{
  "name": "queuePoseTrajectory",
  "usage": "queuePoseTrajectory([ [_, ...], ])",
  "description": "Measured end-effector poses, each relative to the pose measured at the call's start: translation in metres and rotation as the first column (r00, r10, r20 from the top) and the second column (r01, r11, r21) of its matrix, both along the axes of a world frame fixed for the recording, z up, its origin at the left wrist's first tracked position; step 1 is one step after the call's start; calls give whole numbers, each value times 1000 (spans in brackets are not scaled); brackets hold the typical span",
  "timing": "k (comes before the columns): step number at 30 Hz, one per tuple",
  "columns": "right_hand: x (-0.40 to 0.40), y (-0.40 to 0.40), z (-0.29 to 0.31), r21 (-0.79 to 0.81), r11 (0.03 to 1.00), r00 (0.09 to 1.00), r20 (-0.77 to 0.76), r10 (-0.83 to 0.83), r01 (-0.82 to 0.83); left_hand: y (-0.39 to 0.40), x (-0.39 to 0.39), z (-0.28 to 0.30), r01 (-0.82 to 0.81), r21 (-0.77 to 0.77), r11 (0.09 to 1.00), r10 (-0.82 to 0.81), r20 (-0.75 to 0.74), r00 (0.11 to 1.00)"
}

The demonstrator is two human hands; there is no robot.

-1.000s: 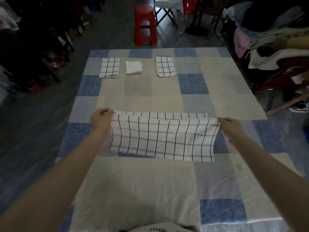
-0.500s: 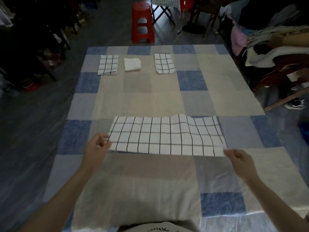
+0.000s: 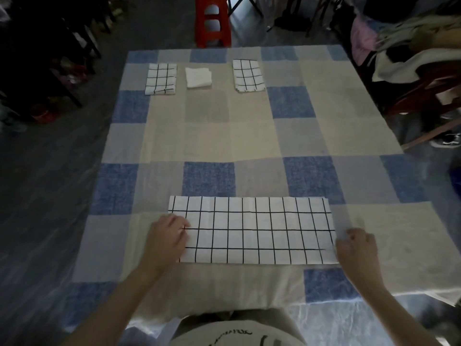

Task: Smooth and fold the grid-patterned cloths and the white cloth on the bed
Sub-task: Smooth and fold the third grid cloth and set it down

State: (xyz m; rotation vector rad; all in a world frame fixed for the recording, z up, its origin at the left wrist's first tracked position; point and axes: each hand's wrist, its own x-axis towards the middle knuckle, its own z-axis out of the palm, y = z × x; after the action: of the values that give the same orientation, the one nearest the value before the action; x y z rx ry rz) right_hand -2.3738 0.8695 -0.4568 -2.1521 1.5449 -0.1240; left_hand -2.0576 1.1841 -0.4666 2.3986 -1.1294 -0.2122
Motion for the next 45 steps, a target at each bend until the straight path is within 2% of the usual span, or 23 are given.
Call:
queuePoseTrajectory([
  [2, 21, 6, -2, -152, 980, 991, 22, 135, -130, -30, -18, -3, 126, -33, 991, -126, 17, 992],
  [4, 48, 18, -2, -253, 927, 955, 33, 294, -276, -57, -35, -13, 196, 9, 980, -197, 19, 980],
  [7, 80, 30, -13, -254, 858, 893, -67, 446, -447, -81, -53, -28, 216, 167, 962, -220, 7, 976],
  [10, 84, 41, -28, -138, 838, 844, -204, 497, -527, -78, -64, -37, 213, 273, 938, -236, 53, 970],
  [16, 62, 57, -43, -85, 841, 818, -306, 488, -534, -63, -79, -41, 190, 312, 931, -218, 57, 974],
  [39, 74, 29, -46, -89, 856, 836, -289, 467, -509, -81, -61, -35, 189, 370, 910, -231, 73, 970],
  [45, 74, 27, -44, -106, 862, 848, -275, 453, -495, -77, -57, -37, 245, 350, 904, -284, 63, 957],
])
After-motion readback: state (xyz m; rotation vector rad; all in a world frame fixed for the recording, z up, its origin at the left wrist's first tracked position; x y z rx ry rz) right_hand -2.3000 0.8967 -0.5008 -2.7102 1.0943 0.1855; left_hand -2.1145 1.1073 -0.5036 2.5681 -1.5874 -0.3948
